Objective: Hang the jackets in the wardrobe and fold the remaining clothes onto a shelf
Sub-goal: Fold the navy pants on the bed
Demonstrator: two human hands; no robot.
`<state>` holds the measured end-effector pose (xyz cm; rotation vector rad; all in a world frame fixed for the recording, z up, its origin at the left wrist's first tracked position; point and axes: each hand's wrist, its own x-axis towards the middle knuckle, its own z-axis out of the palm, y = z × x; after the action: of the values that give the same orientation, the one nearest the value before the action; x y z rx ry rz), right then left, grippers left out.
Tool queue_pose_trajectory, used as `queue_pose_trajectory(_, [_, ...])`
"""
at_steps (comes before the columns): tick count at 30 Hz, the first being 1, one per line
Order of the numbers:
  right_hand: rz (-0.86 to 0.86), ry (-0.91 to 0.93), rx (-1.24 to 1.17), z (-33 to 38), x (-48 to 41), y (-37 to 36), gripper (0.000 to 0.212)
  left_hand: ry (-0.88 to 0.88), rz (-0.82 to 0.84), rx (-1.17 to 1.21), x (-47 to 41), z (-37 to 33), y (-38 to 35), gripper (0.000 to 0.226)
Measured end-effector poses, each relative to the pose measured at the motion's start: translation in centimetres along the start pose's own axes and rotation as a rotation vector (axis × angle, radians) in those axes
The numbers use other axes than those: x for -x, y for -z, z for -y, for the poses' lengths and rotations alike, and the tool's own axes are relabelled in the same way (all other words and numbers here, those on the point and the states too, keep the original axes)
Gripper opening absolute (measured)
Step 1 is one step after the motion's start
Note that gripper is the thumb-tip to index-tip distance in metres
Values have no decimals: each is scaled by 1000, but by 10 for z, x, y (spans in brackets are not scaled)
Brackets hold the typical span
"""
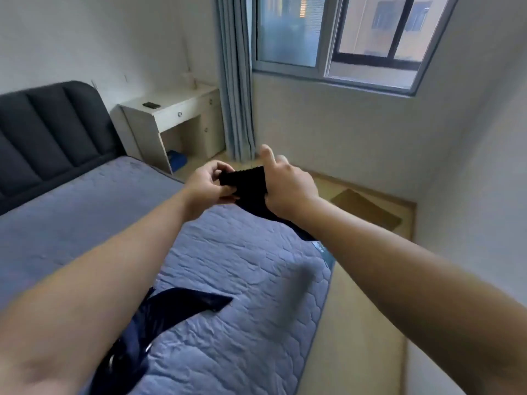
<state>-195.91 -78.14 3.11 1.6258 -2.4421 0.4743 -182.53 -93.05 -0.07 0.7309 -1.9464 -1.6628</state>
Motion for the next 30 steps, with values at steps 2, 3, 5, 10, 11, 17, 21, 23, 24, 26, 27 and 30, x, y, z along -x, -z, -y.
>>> queue_pose_trajectory(2, [219, -34, 38, 41, 48, -53, 41, 156, -9, -26, 55, 68, 11, 28])
queue_pose_trajectory(3, [323, -41, 53, 61, 74, -79, 34, 243, -3, -54, 84, 102, 17, 32])
queue_pose_trajectory(5, [530, -9, 60, 100, 130, -132, 33, 409, 31, -106, 146, 166, 27, 41])
queue_pose_trajectory(10, [878, 41, 1, 187, 266, -234, 42, 666, 46, -215, 301, 280, 52, 38])
queue_pose_trajectory(11, [931, 44, -6, 203, 288, -250, 46, 704, 29, -223, 329, 297, 58, 39])
queue_pose_trajectory(17, [1251, 132, -87, 298, 402, -295, 49, 940, 25, -270, 491, 354, 95, 47])
queue_pose_trajectory(21, [1376, 191, -125, 356, 458, -308, 48, 1035, -15, -331, 573, 363, 113, 49])
queue_pose_trajectory(23, [1438, 215, -142, 381, 483, -311, 49, 1069, -37, -375, 606, 365, 122, 48])
queue_pose_trajectory(24, [1459, 230, -146, 390, 492, -313, 50, 1083, -27, -392, 616, 365, 126, 48])
queue_pose_trajectory(26, [1508, 279, -140, 407, 509, -312, 51, 1133, 36, -421, 639, 368, 135, 47])
queue_pose_trajectory(27, [1534, 304, -135, 414, 514, -311, 51, 1168, 103, -440, 646, 369, 140, 45])
queue_pose_trajectory(30, [1601, 330, -151, 423, 521, -307, 55, 1270, 371, -517, 648, 370, 153, 41])
